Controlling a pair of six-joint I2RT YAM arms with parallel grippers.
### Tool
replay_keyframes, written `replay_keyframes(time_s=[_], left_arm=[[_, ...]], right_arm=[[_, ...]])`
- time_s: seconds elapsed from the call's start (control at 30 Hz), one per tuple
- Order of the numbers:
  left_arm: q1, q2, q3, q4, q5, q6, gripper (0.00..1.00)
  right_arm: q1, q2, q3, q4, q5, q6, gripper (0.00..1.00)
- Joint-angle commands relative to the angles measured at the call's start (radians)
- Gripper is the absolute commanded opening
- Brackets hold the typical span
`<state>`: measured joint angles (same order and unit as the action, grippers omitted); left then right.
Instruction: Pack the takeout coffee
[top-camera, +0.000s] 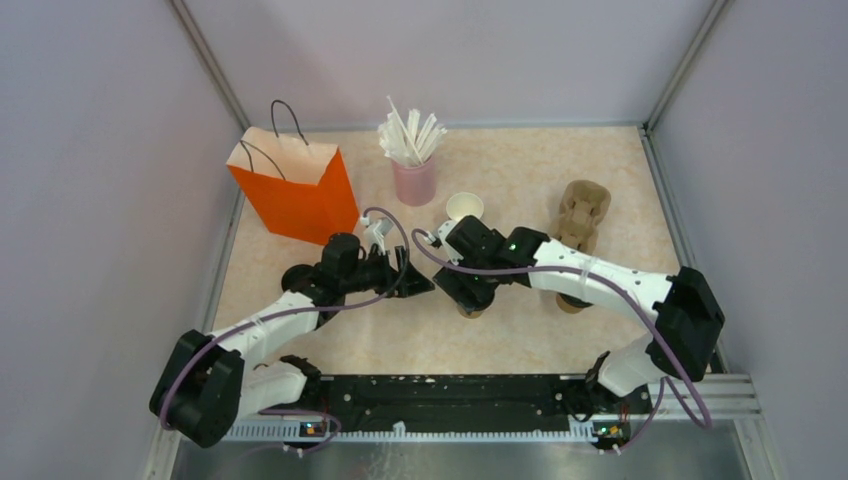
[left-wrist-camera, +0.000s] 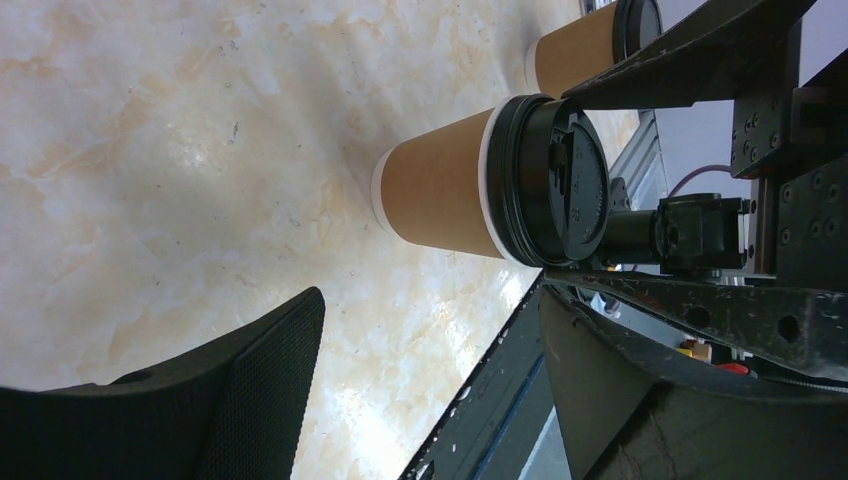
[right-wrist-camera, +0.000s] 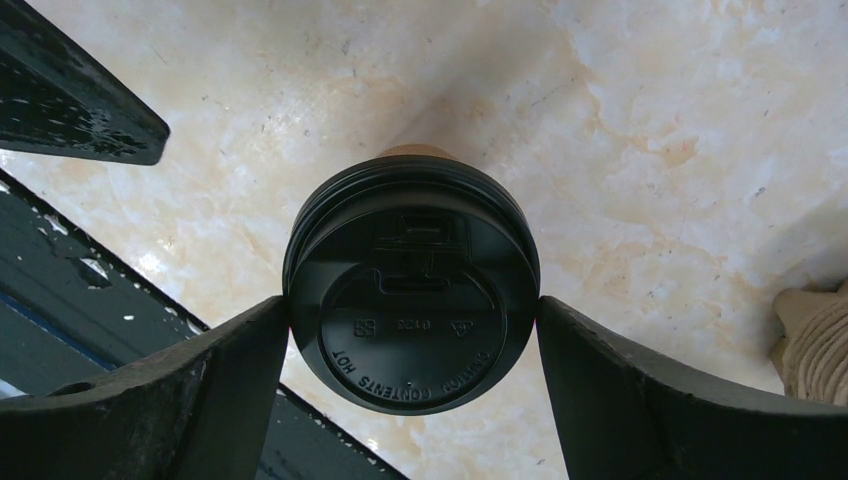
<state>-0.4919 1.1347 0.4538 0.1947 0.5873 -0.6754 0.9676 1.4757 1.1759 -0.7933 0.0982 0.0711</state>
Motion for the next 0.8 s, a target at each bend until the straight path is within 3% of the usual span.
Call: replay_keyframes(time_s=[0.0,0.77], left_arm=[[-0.002,0.003,-0.003,0.066,0.016,-0.004,0.83],[-0.014,0.014,-0.015,0.108,0.024,-0.023,0.82]], right_arm=[[0.014,0.013,-0.010,0.019,0.016,0.016,0.89],[0.017,-0.063,-0.007,0.036,0.066,0.025,0.89]])
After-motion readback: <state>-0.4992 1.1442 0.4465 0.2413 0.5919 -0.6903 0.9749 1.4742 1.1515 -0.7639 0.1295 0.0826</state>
